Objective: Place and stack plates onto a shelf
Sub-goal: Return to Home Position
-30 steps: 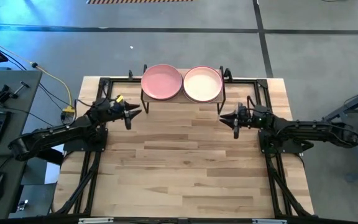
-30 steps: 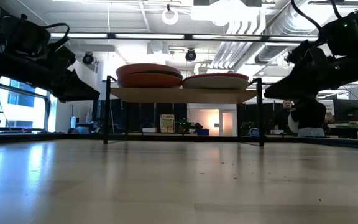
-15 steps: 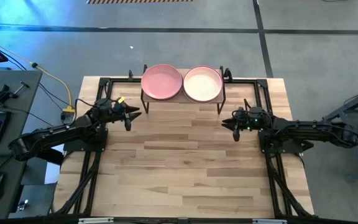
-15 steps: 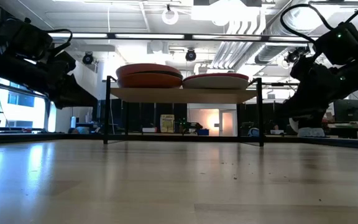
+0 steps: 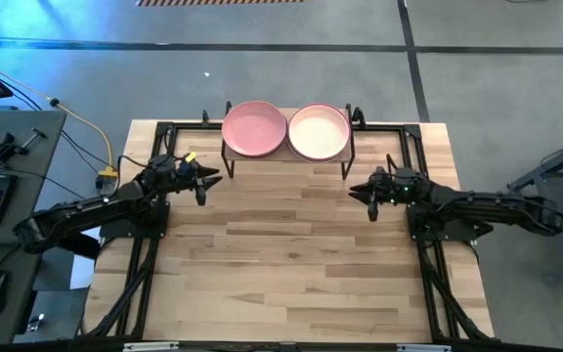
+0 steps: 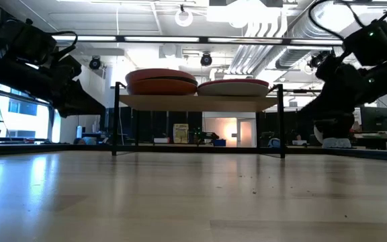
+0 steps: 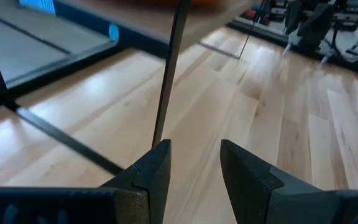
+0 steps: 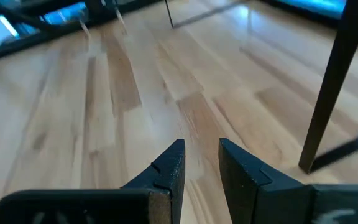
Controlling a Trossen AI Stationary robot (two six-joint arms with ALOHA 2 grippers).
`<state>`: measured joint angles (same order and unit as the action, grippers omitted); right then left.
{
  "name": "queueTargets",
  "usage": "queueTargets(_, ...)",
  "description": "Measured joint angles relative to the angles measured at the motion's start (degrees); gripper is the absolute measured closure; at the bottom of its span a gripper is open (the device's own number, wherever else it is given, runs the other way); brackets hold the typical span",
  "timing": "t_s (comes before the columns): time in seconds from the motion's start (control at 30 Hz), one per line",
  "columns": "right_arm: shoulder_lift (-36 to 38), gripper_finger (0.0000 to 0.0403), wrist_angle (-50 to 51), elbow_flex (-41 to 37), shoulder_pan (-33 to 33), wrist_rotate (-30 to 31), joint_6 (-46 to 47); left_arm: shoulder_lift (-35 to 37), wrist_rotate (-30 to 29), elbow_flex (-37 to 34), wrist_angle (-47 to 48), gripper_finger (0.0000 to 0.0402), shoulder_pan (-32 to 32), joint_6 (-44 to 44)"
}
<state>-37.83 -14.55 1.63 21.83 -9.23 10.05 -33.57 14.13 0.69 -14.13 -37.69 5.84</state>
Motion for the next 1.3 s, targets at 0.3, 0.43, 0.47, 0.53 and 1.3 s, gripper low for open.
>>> queueTargets(0.3,17.81,0.0324,3.11,0.02,-3.51,-0.04,0.0,9.63,-0.01,0.0,-0.11,0.0273,4.7,-0.02)
queueTargets(0.43,23.19,0.0324,3.17,0.02,-5.72,-0.04,0.0,15.61,0.01,0.0,-0.17,0.0273,9.39,-0.02)
queueTargets(0.47,24.66,0.0324,3.24,0.0,-6.37,-0.04,0.0,16.92,0.02,0.0,-0.19,0.0273,10.56,-0.01)
queueTargets(0.53,27.61,0.0324,3.16,0.02,-7.54,-0.08,0.0,19.57,0.02,0.0,-0.17,0.0273,12.76,-0.01)
queueTargets(1.3,37.84,0.0324,3.22,0.02,-10.52,-0.19,0.0,33.36,0.17,0.04,0.1,0.0273,19.87,-0.01)
